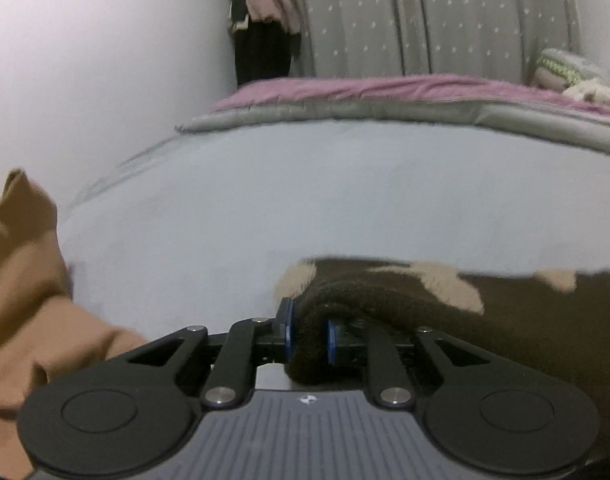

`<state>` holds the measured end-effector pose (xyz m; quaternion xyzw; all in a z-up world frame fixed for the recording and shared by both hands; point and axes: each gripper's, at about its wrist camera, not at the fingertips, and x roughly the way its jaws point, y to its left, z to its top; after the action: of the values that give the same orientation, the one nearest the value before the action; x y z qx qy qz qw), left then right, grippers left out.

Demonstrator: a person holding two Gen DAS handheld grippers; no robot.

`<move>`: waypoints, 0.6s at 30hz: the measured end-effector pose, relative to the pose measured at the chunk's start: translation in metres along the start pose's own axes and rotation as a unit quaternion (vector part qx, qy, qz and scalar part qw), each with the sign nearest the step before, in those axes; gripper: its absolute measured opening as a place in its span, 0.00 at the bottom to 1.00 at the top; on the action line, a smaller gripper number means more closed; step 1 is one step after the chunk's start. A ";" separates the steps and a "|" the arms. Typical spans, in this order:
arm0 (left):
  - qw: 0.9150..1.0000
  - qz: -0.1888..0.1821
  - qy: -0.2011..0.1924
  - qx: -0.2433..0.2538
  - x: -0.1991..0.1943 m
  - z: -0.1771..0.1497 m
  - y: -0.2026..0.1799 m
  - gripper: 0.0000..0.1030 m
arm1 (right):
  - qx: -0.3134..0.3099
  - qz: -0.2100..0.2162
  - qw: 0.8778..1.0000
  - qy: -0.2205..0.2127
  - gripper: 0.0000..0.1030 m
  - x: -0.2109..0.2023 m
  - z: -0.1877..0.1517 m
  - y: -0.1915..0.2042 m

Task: Fold clothes

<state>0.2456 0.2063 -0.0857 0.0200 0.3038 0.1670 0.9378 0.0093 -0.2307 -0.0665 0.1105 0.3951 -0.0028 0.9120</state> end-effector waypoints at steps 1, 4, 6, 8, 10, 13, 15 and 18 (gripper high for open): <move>1.000 0.001 0.003 -0.001 0.001 -0.004 0.000 0.21 | -0.001 0.000 1.000 0.001 0.86 0.001 0.000 0.000; 1.000 0.001 0.012 -0.008 -0.001 -0.013 0.004 0.30 | -0.002 0.000 1.000 0.001 0.86 0.000 0.000 0.000; 1.000 0.000 0.020 -0.018 -0.004 -0.015 0.009 0.37 | -0.002 0.000 1.000 0.001 0.86 -0.001 0.000 0.000; 0.999 -0.006 0.028 -0.026 -0.008 -0.018 0.011 0.44 | -0.002 0.000 1.000 0.000 0.86 -0.002 -0.001 0.001; 0.999 -0.013 0.035 -0.026 -0.014 -0.025 0.011 0.48 | -0.002 -0.001 1.000 0.000 0.87 -0.003 -0.001 0.002; 0.999 -0.017 0.040 -0.017 -0.022 -0.033 0.009 0.51 | 0.000 0.002 1.000 0.000 0.88 -0.005 -0.001 0.002; 0.999 -0.022 0.045 -0.016 -0.027 -0.038 0.007 0.52 | 0.002 0.006 1.000 0.001 0.88 -0.006 -0.001 0.003; 0.998 -0.033 0.049 -0.016 -0.038 -0.047 0.004 0.54 | 0.006 0.013 1.000 0.005 0.89 -0.007 -0.003 0.007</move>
<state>0.1880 0.1945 -0.1020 -0.0128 0.3469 0.1411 0.9272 0.0032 -0.2243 -0.0623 0.1209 0.3984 0.0075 0.9092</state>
